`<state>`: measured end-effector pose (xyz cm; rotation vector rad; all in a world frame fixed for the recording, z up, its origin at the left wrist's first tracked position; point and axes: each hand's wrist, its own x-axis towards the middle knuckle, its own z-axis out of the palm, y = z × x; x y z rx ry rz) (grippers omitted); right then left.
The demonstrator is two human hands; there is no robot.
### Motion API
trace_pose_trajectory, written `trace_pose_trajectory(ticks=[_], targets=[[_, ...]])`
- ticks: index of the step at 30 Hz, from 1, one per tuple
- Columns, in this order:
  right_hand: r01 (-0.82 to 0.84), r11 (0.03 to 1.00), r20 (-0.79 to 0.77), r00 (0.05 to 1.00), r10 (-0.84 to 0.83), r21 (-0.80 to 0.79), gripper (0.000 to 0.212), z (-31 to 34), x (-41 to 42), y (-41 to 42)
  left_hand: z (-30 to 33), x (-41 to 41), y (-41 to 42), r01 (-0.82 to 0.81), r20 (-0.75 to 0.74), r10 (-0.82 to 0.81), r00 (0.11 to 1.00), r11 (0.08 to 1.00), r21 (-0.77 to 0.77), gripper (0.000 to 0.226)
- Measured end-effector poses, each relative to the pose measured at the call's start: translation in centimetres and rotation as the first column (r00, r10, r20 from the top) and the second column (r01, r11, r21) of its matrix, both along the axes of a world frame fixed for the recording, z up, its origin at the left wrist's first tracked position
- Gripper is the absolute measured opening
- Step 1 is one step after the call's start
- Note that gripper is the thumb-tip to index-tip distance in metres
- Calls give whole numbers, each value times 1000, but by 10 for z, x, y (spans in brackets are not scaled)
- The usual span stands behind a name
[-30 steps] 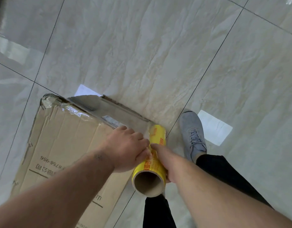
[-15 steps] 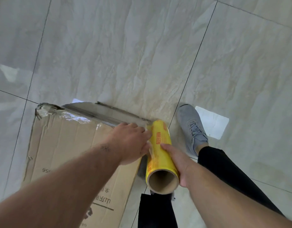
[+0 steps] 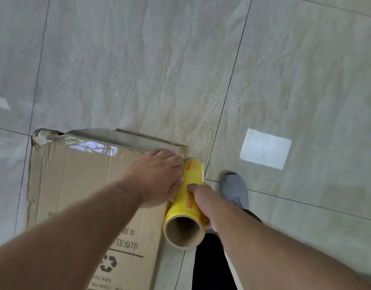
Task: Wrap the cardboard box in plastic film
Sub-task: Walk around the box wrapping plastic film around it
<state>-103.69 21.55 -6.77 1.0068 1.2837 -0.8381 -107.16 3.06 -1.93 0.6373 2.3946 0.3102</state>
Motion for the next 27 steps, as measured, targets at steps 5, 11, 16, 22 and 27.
trace_pose_trajectory(ticks=[5,11,16,22,27], targets=[[483,875,159,864,-478,4,57,21,27,11,-7,4,-2,7,-78,-1,997,997,74,28],[393,919,126,913,-387,-22,66,15,35,24,-13,11,3,11,-161,-3,987,999,52,30],[163,986,122,979,-160,-16,93,8,55,42,-12,12,8,64,-190,-56,980,997,35,38],[-97,993,109,989,104,-64,125,-15,67,4,10,12,40,481,3,-512,859,803,-352,32],[133,990,150,981,-125,-43,94,4,72,15,18,24,54,592,115,-616,780,663,-459,33]])
